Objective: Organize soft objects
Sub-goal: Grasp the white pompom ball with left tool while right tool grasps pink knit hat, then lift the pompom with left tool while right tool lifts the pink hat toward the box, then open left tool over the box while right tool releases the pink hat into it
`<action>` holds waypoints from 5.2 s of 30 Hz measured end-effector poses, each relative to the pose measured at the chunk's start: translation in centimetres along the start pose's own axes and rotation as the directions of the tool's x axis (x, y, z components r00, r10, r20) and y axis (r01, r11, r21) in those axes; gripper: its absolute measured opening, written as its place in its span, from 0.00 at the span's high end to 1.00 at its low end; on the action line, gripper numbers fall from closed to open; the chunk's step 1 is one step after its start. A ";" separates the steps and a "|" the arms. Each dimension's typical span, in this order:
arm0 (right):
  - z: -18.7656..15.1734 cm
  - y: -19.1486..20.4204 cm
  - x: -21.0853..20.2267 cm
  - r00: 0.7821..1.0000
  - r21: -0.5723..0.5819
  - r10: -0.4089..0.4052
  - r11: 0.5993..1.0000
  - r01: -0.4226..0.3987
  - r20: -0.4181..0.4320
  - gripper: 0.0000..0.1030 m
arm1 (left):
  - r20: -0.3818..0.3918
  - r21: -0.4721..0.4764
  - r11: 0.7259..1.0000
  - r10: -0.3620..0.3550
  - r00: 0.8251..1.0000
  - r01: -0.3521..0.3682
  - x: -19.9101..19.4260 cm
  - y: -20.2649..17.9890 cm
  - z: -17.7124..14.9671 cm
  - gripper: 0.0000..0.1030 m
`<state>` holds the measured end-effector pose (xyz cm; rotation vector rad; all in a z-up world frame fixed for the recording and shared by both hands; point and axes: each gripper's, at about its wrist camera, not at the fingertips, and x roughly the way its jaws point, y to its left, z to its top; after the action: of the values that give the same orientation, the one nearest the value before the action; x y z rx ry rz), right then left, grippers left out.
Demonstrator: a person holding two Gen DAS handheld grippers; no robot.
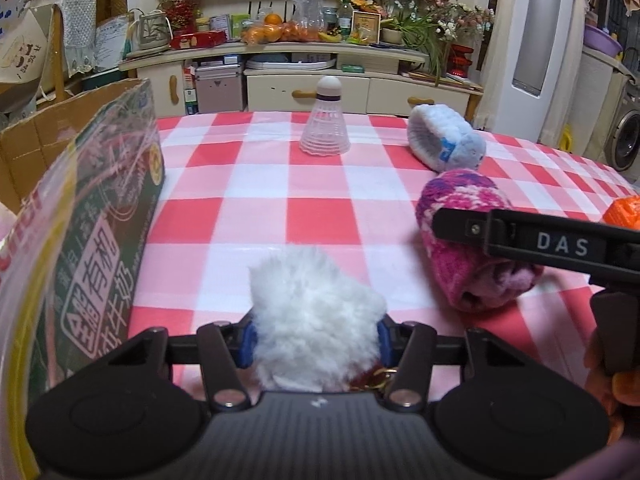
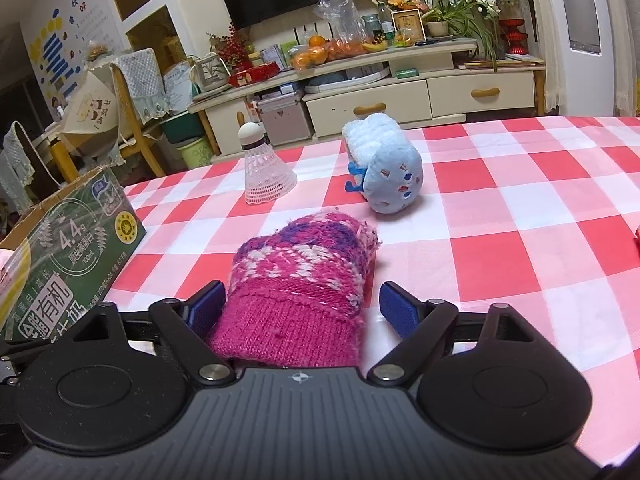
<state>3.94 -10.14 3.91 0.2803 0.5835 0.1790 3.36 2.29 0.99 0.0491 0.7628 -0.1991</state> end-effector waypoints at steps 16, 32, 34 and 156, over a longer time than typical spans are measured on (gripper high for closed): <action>-0.2 -0.2 -0.7 1.000 -0.011 0.028 1.000 -0.028 0.000 0.21 | 0.010 -0.057 0.995 -0.083 0.996 0.084 -0.7 -0.4 0.4 0.51; -0.4 -0.1 -2.0 0.999 -0.011 0.010 1.000 -0.009 0.037 0.21 | 0.083 -0.097 0.985 -0.138 0.987 0.146 -3.3 0.5 2.0 0.51; -0.4 -0.1 -2.1 0.999 -0.012 0.010 1.000 -0.009 0.043 0.21 | 0.094 -0.103 0.982 -0.149 0.984 0.158 -3.7 0.7 2.2 0.51; 0.5 8.6 -8.1 0.987 -0.321 0.041 0.947 0.011 0.153 0.03 | 0.304 -0.187 0.956 0.277 0.911 -0.228 -9.7 14.0 7.1 0.01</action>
<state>-3.20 -4.12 11.18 -0.0187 0.3869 0.2610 4.16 16.70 12.43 -0.0264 0.4296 0.0978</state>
